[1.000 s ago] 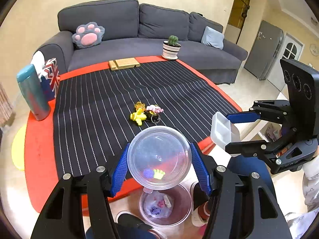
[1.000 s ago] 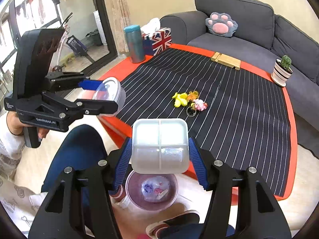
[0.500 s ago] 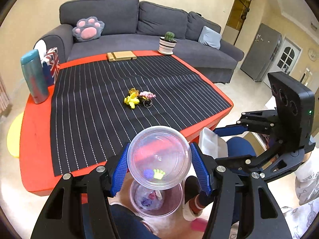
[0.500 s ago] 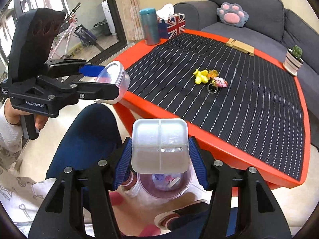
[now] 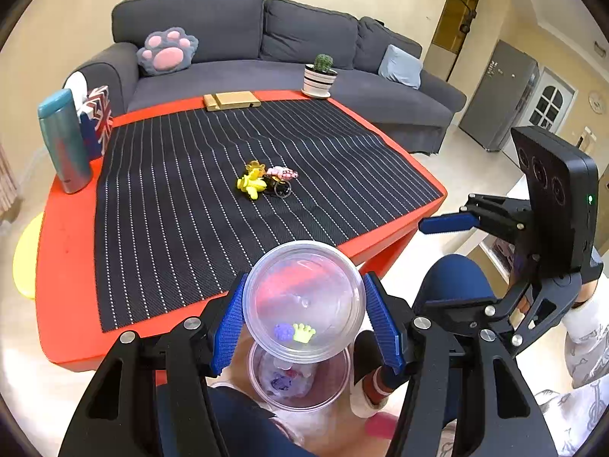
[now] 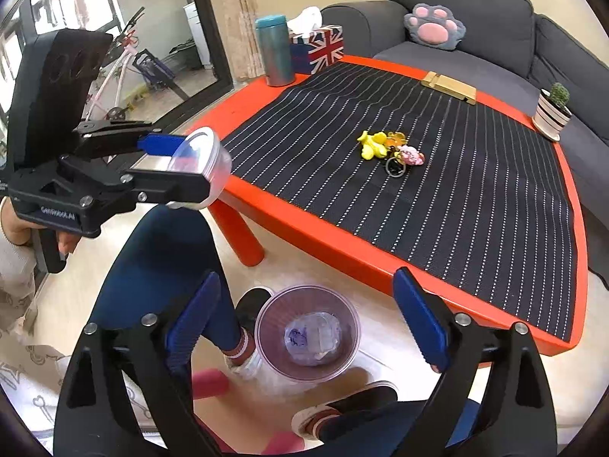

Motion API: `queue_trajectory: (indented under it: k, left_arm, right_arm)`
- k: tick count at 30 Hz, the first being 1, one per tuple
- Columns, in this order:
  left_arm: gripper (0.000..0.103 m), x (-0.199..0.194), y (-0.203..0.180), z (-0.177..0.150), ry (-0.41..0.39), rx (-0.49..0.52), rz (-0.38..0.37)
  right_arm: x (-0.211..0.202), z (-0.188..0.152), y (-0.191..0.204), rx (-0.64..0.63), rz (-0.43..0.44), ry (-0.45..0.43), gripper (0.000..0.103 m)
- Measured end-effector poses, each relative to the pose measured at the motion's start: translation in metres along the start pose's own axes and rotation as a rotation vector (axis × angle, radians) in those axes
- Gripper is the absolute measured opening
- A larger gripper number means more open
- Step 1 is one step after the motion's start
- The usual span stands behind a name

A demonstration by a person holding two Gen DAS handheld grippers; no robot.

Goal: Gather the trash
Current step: 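Open the right tool over the bin to drop the white tray, then open the left tool over the bin to drop the clear bowl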

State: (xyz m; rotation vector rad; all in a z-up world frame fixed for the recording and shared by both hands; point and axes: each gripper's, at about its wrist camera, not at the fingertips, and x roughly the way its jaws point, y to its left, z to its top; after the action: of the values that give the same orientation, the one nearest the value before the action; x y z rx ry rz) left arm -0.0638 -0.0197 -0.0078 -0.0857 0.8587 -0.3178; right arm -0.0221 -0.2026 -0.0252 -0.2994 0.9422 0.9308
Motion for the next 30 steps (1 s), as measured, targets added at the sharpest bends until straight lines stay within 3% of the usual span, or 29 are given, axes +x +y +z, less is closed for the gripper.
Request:
queue_trajectory:
  k: [30]
  left_arm:
    - [0.059, 0.019, -0.028, -0.004, 0.083, 0.072, -0.06]
  right_arm:
    - [-0.023, -0.011, -0.031, 0.102, -0.043, -0.056, 0.094]
